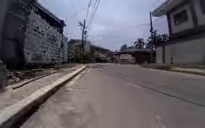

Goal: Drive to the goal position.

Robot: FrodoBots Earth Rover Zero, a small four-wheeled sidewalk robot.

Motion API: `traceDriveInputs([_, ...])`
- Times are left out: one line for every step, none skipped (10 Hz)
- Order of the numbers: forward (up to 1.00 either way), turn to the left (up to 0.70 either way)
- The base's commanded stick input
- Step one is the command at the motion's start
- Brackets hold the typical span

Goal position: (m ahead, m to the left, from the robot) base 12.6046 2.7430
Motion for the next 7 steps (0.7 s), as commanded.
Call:
traceDriveInputs([1.0,0.0])
traceDriveInputs([1.0,0.0])
traceDriveInputs([1.0,0.0])
traceDriveInputs([1.0,0.0])
traceDriveInputs([1.0,0.0])
traceDriveInputs([1.0,0.0])
traceDriveInputs([1.0,0.0])
